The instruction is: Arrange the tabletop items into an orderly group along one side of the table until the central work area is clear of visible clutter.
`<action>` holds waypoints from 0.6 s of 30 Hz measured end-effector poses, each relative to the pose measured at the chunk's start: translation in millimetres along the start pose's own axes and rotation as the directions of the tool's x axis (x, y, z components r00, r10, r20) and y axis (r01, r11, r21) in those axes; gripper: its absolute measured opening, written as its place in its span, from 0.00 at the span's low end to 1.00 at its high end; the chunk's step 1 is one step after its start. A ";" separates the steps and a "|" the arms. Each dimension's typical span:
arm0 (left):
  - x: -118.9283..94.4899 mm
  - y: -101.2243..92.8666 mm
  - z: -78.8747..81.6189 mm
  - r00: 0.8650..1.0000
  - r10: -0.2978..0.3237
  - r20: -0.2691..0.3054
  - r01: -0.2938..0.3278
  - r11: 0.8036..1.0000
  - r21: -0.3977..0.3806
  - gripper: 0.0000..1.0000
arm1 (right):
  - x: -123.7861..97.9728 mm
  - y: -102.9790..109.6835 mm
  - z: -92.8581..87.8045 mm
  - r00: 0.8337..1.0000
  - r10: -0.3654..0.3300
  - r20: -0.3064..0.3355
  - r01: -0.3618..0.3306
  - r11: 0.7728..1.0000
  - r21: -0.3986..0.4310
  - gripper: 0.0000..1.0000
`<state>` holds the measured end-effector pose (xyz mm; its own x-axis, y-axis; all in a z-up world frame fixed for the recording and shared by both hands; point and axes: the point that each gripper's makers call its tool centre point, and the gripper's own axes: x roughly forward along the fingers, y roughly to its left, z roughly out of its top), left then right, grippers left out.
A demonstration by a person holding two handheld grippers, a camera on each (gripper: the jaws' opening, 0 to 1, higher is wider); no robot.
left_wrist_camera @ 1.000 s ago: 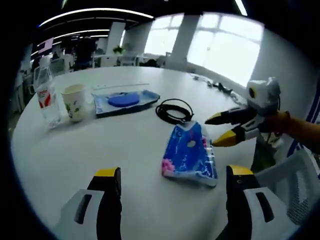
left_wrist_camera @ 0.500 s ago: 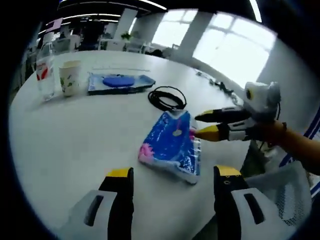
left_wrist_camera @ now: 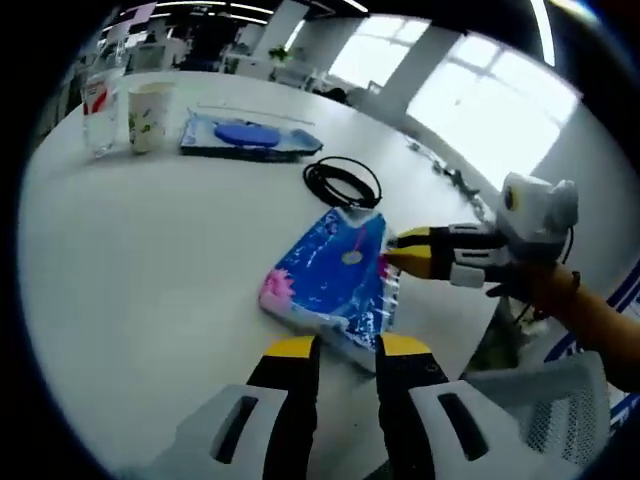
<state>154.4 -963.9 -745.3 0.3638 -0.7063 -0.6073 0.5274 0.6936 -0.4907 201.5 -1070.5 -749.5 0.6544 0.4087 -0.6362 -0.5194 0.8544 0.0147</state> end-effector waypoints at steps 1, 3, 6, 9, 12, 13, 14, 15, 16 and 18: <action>-0.4 0.4 -0.4 1.000 -0.001 -0.003 0.001 1.000 -0.003 0.17 | 0.0 0.0 -0.1 1.000 0.000 0.000 0.000 1.000 0.000 0.08; -1.3 2.0 -0.9 1.000 0.005 -0.005 -0.005 1.000 -0.006 0.15 | -0.2 0.3 0.0 1.000 0.000 0.000 0.000 1.000 -0.002 0.03; -2.4 3.1 -0.3 1.000 0.004 -0.006 -0.004 1.000 -0.015 0.09 | -1.0 0.6 -0.1 1.000 0.001 -0.001 -0.001 1.000 -0.001 0.02; -4.3 3.3 2.2 1.000 0.002 -0.002 -0.002 1.000 -0.011 0.06 | -2.7 2.4 0.4 1.000 0.007 -0.001 -0.007 1.000 -0.001 0.00; -8.3 6.7 5.7 1.000 0.010 0.002 -0.010 1.000 -0.010 0.02 | -5.3 5.7 1.0 1.000 0.019 -0.001 -0.019 1.000 0.005 0.00; -9.2 8.0 6.3 1.000 0.014 0.000 -0.014 1.000 -0.012 0.02 | -6.5 7.1 1.4 1.000 0.024 -0.002 -0.024 1.000 0.009 0.00; -10.3 9.6 6.7 1.000 0.019 -0.003 -0.019 1.000 -0.011 0.02 | -7.7 8.3 2.2 1.000 0.026 -0.001 -0.026 1.000 0.011 0.00; -11.9 11.6 7.8 1.000 0.022 -0.002 -0.022 1.000 -0.012 0.01 | -8.9 9.6 3.1 1.000 0.029 0.001 -0.029 1.000 0.012 0.00; -13.2 13.3 9.3 1.000 0.022 0.000 -0.022 1.000 -0.016 0.01 | -10.4 11.4 4.5 0.999 0.032 0.005 -0.032 0.999 0.015 0.00; -14.6 17.8 10.7 0.999 0.034 -0.002 -0.034 0.999 -0.015 0.01 | -12.2 14.6 6.5 0.999 0.037 0.009 -0.037 0.999 0.021 0.00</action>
<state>166.8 -942.8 -738.5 0.3800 -0.6821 -0.6247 0.5029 0.7192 -0.4794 189.5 -1061.0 -736.5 0.6398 0.4427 -0.6282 -0.5316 0.8453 0.0543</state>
